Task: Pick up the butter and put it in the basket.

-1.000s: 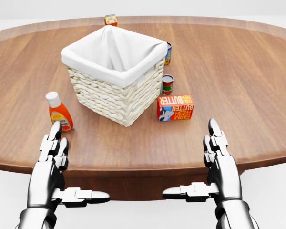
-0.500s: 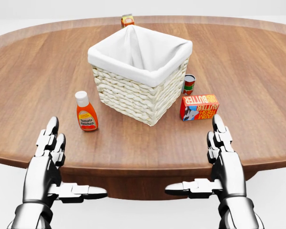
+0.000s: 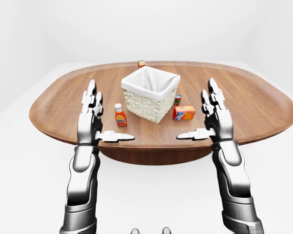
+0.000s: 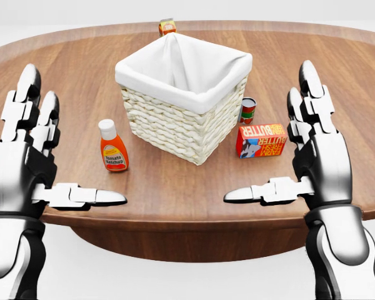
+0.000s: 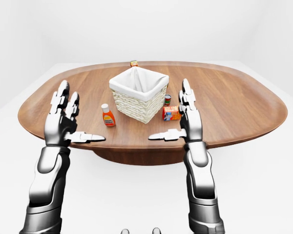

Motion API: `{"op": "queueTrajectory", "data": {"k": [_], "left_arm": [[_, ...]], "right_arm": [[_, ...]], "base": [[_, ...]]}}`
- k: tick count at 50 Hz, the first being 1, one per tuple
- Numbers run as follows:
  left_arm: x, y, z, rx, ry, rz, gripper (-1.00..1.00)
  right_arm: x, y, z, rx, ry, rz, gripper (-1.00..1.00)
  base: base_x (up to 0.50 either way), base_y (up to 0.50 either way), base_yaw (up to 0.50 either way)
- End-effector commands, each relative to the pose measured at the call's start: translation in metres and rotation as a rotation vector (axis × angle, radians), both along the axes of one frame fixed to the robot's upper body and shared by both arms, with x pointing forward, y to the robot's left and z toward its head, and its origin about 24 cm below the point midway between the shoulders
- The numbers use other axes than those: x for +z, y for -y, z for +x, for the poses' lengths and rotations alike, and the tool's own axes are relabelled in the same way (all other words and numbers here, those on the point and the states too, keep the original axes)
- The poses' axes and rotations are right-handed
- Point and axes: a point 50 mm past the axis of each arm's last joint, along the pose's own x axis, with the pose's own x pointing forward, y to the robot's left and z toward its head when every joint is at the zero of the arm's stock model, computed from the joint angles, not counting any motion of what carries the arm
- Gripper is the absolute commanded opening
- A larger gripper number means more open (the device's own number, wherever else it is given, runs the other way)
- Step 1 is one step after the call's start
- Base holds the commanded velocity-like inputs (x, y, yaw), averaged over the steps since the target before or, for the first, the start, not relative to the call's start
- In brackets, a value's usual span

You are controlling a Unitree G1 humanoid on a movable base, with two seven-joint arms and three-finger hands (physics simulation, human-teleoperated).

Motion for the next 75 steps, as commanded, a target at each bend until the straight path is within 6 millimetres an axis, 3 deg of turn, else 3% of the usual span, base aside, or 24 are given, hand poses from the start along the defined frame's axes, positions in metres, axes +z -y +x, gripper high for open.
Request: {"op": "queueTrajectory", "data": {"k": [1, 6, 14, 20, 35, 75], "left_arm": [[0.055, -0.004, 0.006, -0.018, 0.211, -0.003, 1.0], [0.075, -0.009, 0.011, -0.035, 0.273, -0.027, 1.0], [0.092, -0.015, 0.021, -0.03, 0.304, -0.037, 1.0], [0.102, -0.016, 0.025, -0.029, 0.328, -0.039, 1.0], [0.113, -0.015, 0.015, -0.04, 0.388, -0.048, 1.0], [0.117, -0.018, 0.011, -0.037, 0.409, -0.063, 1.0]], "right_arm": [[0.045, 0.001, 0.014, 0.033, 0.151, -0.048, 1.0], [0.07, -0.001, 0.017, 0.065, 0.234, -0.088, 1.0], [0.089, 0.002, 0.032, 0.057, 0.265, -0.089, 1.0], [0.098, 0.004, 0.031, 0.057, 0.296, -0.086, 1.0], [0.108, 0.0, 0.024, 0.078, 0.343, -0.115, 1.0], [0.105, 0.001, 0.026, 0.061, 0.331, -0.117, 1.0]], "base": [[0.0, 0.0, 0.0], [0.0, 0.0, 0.0], [0.0, 0.0, 0.0], [0.0, 0.0, 0.0], [0.45, -0.06, 0.0], [0.5, -0.03, 0.0]]}}
